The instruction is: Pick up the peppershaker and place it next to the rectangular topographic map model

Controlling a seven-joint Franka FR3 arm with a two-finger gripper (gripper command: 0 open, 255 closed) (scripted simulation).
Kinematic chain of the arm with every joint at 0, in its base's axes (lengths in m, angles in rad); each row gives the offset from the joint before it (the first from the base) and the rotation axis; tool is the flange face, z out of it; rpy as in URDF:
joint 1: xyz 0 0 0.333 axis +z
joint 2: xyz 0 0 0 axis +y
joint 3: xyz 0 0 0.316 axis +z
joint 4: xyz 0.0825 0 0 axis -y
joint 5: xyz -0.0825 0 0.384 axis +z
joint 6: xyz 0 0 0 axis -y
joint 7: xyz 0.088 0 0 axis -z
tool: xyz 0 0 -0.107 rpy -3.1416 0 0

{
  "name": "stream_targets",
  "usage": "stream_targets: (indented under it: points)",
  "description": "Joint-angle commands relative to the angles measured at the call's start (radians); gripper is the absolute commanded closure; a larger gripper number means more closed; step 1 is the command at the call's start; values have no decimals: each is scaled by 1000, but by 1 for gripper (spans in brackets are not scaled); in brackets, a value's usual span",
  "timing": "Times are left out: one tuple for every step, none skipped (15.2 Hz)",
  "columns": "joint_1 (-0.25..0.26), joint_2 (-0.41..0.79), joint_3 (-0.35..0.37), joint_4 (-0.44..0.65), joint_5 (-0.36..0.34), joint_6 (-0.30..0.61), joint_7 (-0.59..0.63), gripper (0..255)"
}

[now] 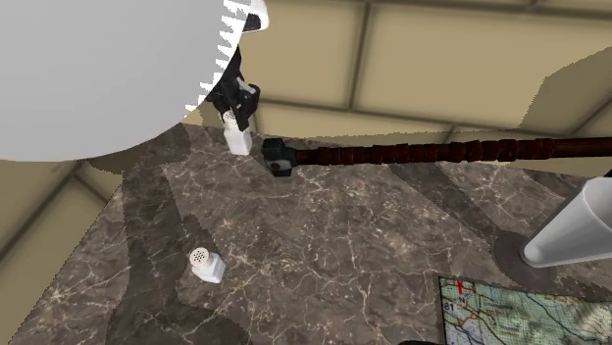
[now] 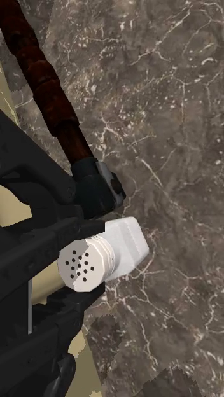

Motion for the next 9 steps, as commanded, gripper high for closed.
stream_targets:
  points:
    - [1,-1,1,27,1,-28,-1,255]
    - [2,-2,1,39,2,-41,-2,255]
    - [2,-3,2,51,3,-54,-3,255]
    - [3,-4,2,63,3,-67,-3,255]
    - [3,-4,3,76,4,-80,-4,255]
    - [4,-5,3,89,4,-94,-5,255]
    - [5,-5,3,103,4,-107,-5,255]
    - [6,-4,4,117,5,-121,-6,255]
    - [7,-4,4,131,4,-134,-6,255]
